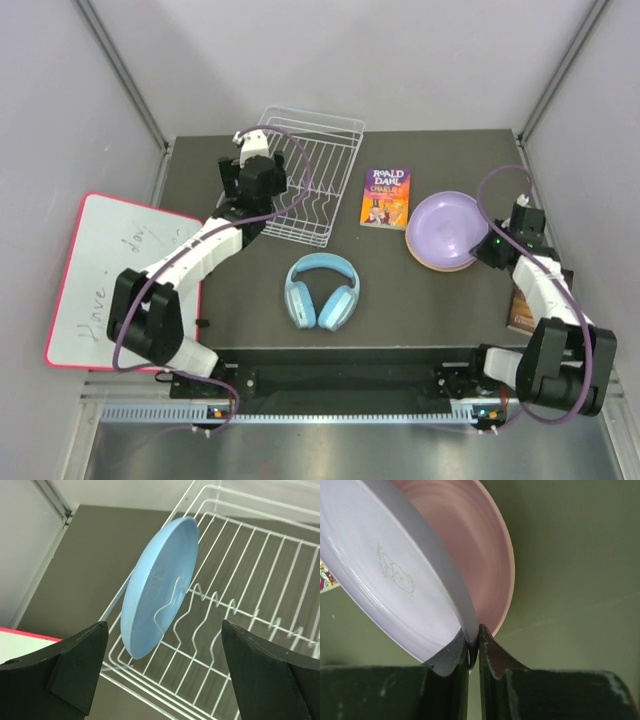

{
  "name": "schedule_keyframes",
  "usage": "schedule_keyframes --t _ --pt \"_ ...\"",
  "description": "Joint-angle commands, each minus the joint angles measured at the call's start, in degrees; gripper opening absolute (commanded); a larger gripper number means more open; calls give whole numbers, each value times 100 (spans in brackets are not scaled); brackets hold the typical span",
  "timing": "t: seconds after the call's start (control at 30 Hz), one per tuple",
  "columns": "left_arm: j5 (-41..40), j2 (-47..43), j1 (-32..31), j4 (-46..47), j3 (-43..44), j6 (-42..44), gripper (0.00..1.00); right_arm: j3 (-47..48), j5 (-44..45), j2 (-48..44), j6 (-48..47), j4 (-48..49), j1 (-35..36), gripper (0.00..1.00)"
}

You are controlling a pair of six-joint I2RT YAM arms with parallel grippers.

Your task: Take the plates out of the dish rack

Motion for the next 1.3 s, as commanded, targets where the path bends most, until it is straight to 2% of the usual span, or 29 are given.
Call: schedule_keyframes --t 0.0,0.1,0.23,0.3,0.53,0.63,0.67,0.7,0.77,0.8,0.9,1.07,1.17,1.23,1.27 --pt "64 252 200 240 173 -113 99 77 -149 177 -80 378 -45 13" --pt "99 437 271 267 173 -288 99 103 -139 256 -54 413 -54 27" --pt "161 700 324 284 208 -403 99 156 -113 213 -45 344 -54 67" --pt "117 779 333 302 252 -386 99 235 -26 55 -71 221 -54 72" --pt "-190 1078 385 521 366 -131 98 631 150 -727 -247 -332 -45 75" --pt "-331 1210 482 539 446 -78 86 736 168 -1035 -282 -465 -54 77" --pt "-322 1228 525 583 454 -34 78 745 168 -1157 -282 -518 -54 78" --pt "-340 1245 535 618 463 -17 62 771 194 -1193 -291 -527 -45 78" --pt "-375 1272 543 618 498 19 43 780 212 -1264 -291 -579 -54 79" --pt "-427 1281 543 566 507 10 22 780 238 -1273 -300 -597 -45 79" --pt "-471 1272 543 513 525 -43 0 754 230 -1273 -309 -615 -45 79" --pt "-814 1193 535 556 507 -17 0 675 168 -1264 -309 -597 -45 79" --pt "-1489 1149 456 819 481 158 0 640 150 -1299 -309 -606 -36 79" --pt "-2364 1193 368 1091 490 387 0 622 115 -1343 -317 -597 -36 79" --pt "-2666 1228 272 1519 498 753 0 613 115 -1361 -309 -606 -45 79"
